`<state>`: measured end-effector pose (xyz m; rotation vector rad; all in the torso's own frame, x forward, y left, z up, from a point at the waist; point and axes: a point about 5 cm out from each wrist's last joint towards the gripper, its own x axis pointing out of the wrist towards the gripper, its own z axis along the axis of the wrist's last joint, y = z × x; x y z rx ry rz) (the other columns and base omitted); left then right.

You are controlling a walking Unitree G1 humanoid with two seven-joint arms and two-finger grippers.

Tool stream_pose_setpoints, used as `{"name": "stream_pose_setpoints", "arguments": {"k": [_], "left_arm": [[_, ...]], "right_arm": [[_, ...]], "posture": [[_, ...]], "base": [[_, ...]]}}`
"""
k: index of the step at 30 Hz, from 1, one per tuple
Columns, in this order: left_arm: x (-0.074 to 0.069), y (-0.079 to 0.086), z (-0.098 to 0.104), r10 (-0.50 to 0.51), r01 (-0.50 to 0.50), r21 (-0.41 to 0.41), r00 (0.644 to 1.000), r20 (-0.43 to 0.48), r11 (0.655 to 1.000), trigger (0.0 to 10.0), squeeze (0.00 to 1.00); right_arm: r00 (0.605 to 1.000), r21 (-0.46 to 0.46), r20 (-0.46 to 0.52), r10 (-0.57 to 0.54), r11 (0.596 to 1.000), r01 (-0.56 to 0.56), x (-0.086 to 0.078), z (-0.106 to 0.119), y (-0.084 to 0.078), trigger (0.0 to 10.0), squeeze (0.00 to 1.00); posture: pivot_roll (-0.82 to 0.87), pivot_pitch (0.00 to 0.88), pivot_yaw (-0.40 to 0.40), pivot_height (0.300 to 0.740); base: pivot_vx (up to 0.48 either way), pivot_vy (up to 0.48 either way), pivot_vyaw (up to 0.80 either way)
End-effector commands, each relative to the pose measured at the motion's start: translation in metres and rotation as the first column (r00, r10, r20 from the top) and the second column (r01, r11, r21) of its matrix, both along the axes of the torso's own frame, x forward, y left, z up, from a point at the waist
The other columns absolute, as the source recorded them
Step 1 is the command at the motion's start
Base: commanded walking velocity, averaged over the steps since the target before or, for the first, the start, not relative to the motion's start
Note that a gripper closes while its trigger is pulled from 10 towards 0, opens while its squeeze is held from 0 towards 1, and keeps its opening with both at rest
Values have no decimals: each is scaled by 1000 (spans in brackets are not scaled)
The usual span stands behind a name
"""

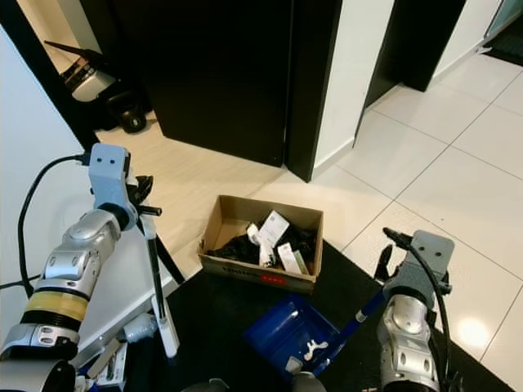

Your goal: Sweep floor

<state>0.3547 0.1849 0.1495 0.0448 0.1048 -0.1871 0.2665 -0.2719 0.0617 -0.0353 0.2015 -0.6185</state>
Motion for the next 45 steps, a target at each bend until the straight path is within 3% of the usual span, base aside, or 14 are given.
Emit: {"name": "stream_pose_setpoints", "arguments": {"k": [1,10,11,12,13,14,16,34,35,37,38,40,44,45], "left_arm": [[1,3,5,8,-9,19,1000,24,1000,10000,0],[1,5,7,11,-11,24,1000,28,1000,10000,0],[1,6,7,12,-12,24,1000,27,1000,10000,0],[1,6,7,12,-12,24,1000,27,1000,10000,0],[0,6,7,12,-13,25,1000,27,1000,10000,0],[0,6,6,13,-13,26,1000,26,1000,10000,0],[0,6,6,15,-15,26,1000,27,1000,10000,0],[-2,9,6,33,-33,21,999,35,999,10000,0],[-2,9,6,32,-32,21,999,34,999,10000,0],[-2,9,6,31,-31,21,999,33,999,10000,0],[-1,9,6,30,-30,21,999,33,999,10000,0],[-1,8,6,28,-29,21,999,33,999,10000,0],[0,6,7,23,-24,19,999,34,1000,10000,0],[0,6,7,22,-22,19,999,35,1000,10000,0]], "right_arm": [[999,7,-20,-31,999,31,0,-3,-7,10000,0],[997,48,-63,-45,998,48,12,-5,-17,9529,0],[996,60,-81,-46,997,51,14,-7,-19,7961,0],[996,60,-81,-46,997,51,14,-7,-19,7961,0],[995,66,-89,-42,997,48,15,-7,-19,6745,0],[995,68,-93,-40,997,46,17,-7,-19,6745,0],[996,71,-92,-20,997,27,21,-7,-14,10000,0],[994,53,-96,49,998,-44,14,-21,15,10000,0],[995,47,-90,42,998,-38,13,-21,14,8510,0],[995,45,-90,39,998,-35,12,-21,14,7843,0],[995,43,-90,36,999,-33,12,-21,13,5686,0],[995,40,-90,35,999,-31,11,-22,12,4549,0],[996,25,-81,25,999,-23,13,-17,5,4588,0],[997,22,-79,23,1000,-21,13,-16,4,3647,0]], "posture": [[26,107,103,740],[40,105,103,740],[42,106,102,740],[42,106,102,740],[42,106,102,740],[42,105,101,740],[45,104,97,740],[52,95,80,740],[47,94,82,740],[46,94,83,740],[45,93,82,740],[43,93,83,740],[41,91,83,740],[41,91,82,740]], "base": [[0,0,0],[0,0,0],[0,0,0],[0,0,0],[0,0,0],[0,0,0],[0,0,0],[0,0,0],[0,0,0],[0,0,0],[0,0,0],[0,0,0],[0,0,0],[0,0,0]]}}
